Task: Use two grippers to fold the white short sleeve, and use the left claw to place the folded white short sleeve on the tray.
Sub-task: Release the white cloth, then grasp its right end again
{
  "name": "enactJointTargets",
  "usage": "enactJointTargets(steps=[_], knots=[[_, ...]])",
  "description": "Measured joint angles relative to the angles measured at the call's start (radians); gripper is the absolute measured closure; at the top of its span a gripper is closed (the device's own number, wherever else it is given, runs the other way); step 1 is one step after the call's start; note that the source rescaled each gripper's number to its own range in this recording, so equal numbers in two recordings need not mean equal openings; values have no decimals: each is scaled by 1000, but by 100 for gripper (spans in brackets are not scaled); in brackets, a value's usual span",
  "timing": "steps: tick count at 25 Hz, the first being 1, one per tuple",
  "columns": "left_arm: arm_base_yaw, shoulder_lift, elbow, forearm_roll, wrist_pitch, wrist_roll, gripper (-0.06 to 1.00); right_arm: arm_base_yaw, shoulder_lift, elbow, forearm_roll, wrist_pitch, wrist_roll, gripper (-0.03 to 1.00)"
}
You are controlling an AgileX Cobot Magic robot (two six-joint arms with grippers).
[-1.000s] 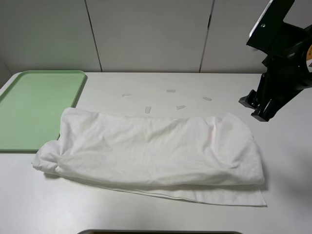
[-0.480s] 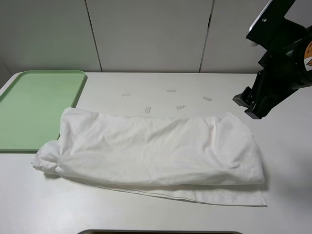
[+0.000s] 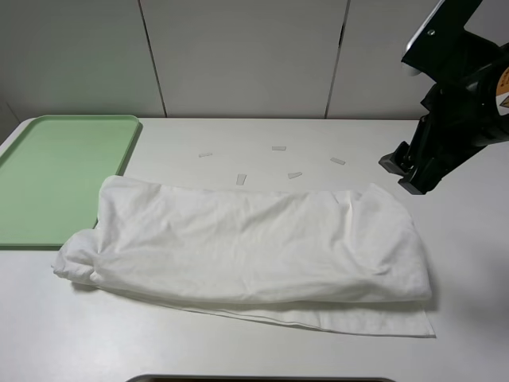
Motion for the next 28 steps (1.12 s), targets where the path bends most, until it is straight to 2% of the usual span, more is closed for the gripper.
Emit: enactJointTargets(steps=[5, 10, 16, 21, 26, 28], knots=[[0, -190, 75, -45, -3, -3, -5, 0, 0, 0, 6, 0, 0, 4], [0, -197, 107, -59, 14, -3, -5, 0, 0, 0, 8, 0, 0, 4], [0, -197, 221, -131, 68, 16, -5, 0, 0, 0, 25, -26, 0, 4], [0, -197, 228, -135, 73, 29, -5, 0, 0, 0, 95, -76, 0, 4], [0, -197, 228, -135, 75, 29, -5, 0, 0, 0, 121, -77, 1, 4], [9, -197, 228, -134, 75, 29, -5, 0, 0, 0, 167, -77, 15, 4]])
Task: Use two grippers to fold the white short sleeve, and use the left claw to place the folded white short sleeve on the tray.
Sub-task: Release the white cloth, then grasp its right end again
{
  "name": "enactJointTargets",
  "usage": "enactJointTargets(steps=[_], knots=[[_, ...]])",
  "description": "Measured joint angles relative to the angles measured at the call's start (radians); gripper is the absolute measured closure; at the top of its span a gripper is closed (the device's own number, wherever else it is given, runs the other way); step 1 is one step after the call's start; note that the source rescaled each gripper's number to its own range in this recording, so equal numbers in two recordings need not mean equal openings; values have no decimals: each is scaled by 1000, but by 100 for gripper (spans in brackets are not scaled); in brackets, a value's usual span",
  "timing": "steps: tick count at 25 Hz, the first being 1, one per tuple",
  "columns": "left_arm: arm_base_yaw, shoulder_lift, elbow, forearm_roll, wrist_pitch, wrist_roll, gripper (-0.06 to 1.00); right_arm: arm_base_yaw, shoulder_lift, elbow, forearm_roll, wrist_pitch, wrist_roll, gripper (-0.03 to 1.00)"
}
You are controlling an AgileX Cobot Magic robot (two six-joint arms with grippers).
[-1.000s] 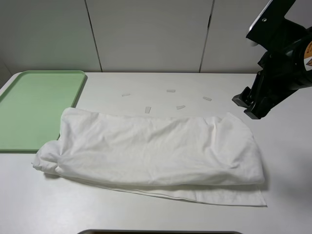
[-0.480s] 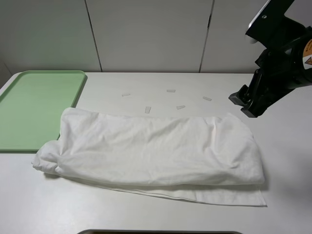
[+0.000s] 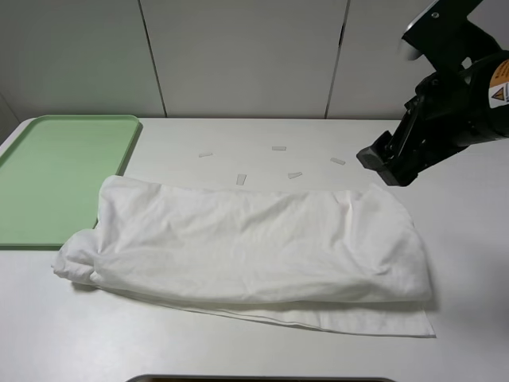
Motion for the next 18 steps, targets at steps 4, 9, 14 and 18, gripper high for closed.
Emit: enactJointTargets(steps=[4, 9, 14, 18], knots=[[65, 0, 0, -1, 0, 1, -5, 0, 0, 0, 69, 0, 7, 4], [299, 0, 0, -1, 0, 1, -5, 0, 0, 0, 153, 9, 8, 4], [433, 0, 0, 0, 0, 1, -5, 0, 0, 0, 297, 12, 31, 4], [496, 0, 0, 0, 0, 1, -5, 0, 0, 0, 441, 14, 37, 4]])
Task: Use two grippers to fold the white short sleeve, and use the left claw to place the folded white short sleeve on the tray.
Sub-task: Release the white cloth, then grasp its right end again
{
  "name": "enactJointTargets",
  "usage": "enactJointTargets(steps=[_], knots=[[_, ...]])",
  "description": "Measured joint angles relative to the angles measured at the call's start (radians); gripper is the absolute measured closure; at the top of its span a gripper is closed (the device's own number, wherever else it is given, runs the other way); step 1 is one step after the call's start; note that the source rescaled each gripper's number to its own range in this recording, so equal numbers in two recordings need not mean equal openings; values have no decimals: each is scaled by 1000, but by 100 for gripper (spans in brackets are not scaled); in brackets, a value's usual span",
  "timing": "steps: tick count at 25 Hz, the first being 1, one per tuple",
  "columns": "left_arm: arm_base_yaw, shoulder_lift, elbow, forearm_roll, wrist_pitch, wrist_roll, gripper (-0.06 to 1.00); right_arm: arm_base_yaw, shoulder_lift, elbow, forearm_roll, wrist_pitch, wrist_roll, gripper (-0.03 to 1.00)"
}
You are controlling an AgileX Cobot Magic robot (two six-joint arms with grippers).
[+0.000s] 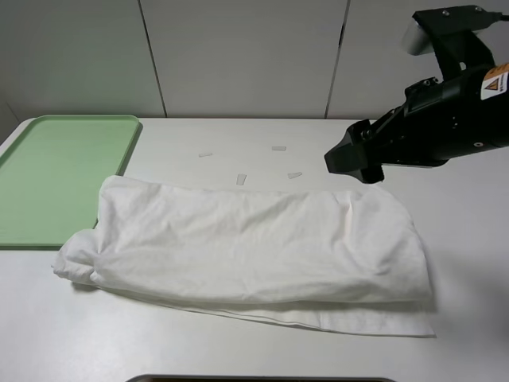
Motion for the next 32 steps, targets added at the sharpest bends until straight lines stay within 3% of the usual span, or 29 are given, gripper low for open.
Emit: enactJointTargets(steps=[18, 27, 28, 30, 32], knots=[[30, 0, 0, 0, 0, 0, -5, -1, 0, 0, 86, 39, -1, 4], [30, 0, 0, 0, 0, 0, -5, -119, 93, -10, 153, 20, -49, 4], [30, 0, 0, 0, 0, 0, -5, -162, 152, -29, 174, 22, -70, 4], [30, 0, 0, 0, 0, 0, -5, -247, 284, -97, 240, 76, -131, 4], [30, 0, 0, 0, 0, 0, -5, -266, 316, -116, 258, 94, -149, 4]])
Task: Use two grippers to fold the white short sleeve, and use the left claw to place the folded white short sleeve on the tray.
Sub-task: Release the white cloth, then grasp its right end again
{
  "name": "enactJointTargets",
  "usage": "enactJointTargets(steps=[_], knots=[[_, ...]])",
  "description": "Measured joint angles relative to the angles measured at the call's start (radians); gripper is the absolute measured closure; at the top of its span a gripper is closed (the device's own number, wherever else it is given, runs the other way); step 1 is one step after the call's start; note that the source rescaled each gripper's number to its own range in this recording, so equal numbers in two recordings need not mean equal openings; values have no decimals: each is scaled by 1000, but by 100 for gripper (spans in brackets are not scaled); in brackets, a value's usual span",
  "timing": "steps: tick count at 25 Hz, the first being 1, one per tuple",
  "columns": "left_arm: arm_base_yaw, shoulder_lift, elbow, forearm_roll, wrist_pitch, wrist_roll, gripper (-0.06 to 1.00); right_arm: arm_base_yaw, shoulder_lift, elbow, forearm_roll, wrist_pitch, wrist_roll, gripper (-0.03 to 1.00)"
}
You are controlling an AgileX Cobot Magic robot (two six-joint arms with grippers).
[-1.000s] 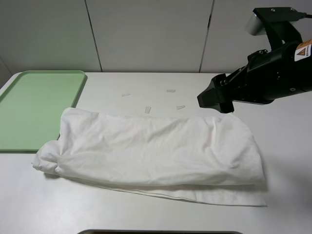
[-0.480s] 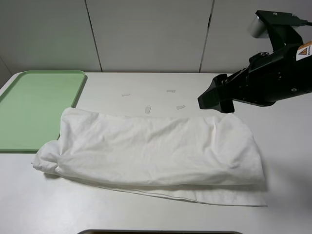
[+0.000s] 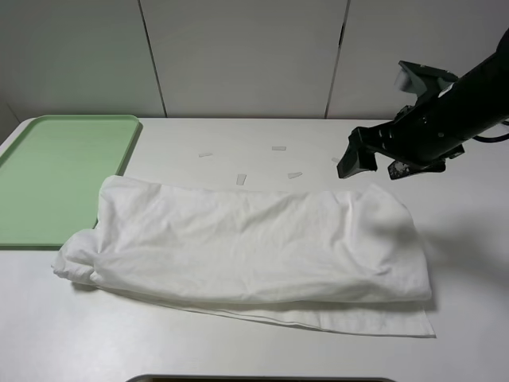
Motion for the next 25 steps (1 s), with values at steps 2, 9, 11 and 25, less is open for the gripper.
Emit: enactJointTargets(steps=[2, 9, 11, 25], knots=[[0, 0, 0, 0, 0, 0, -5, -29, 50, -29, 37, 32, -36, 4], [0, 0, 0, 1, 0, 0, -5, -168, 162, -62, 155, 169, -111, 4], [0, 0, 0, 1, 0, 0, -5, -186, 165, -62, 155, 174, -111, 4], [0, 0, 1, 59, 0, 0, -5, -383, 166, 154, 162, 30, -165, 4]])
